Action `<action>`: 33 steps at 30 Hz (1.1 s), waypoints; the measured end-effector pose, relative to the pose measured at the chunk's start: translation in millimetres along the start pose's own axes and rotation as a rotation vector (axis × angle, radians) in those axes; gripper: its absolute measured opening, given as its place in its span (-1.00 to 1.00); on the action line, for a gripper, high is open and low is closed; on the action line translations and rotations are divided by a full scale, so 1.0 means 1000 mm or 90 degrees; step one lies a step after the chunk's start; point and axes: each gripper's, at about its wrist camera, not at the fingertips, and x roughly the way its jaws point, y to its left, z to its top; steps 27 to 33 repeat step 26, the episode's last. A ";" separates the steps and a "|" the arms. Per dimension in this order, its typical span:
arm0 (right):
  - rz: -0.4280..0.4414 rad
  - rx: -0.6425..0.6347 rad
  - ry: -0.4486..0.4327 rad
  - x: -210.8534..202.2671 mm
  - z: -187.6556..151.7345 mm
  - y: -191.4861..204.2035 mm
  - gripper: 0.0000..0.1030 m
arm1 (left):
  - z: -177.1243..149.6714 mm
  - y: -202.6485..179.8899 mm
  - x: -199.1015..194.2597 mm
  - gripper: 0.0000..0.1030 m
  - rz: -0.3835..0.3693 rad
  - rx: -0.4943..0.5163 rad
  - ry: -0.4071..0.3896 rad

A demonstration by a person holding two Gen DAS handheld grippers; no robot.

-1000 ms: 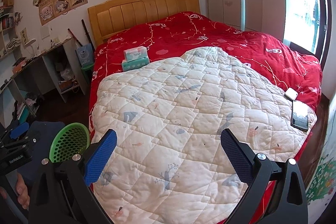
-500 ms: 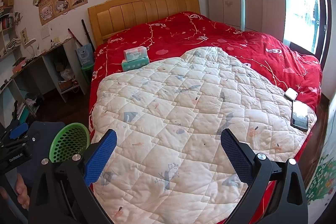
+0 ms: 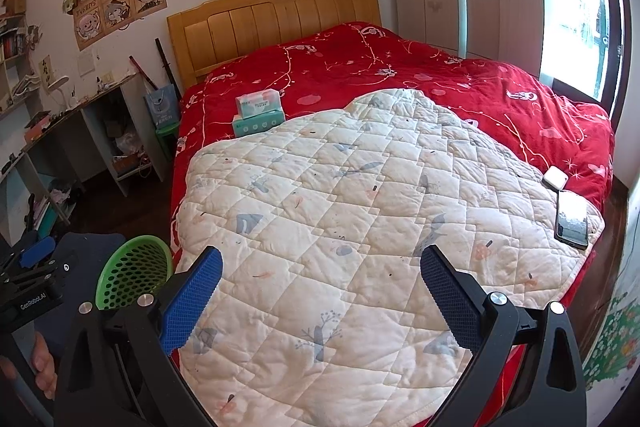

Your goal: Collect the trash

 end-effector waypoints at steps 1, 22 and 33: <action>0.001 0.001 0.001 0.000 0.000 0.000 0.86 | 0.000 0.000 0.000 0.90 0.001 0.001 0.000; 0.001 0.001 0.001 0.000 -0.002 0.002 0.86 | 0.001 -0.007 0.000 0.90 -0.001 0.003 -0.003; 0.002 0.002 0.001 0.000 -0.002 0.002 0.87 | 0.002 -0.005 0.001 0.90 0.001 -0.005 0.000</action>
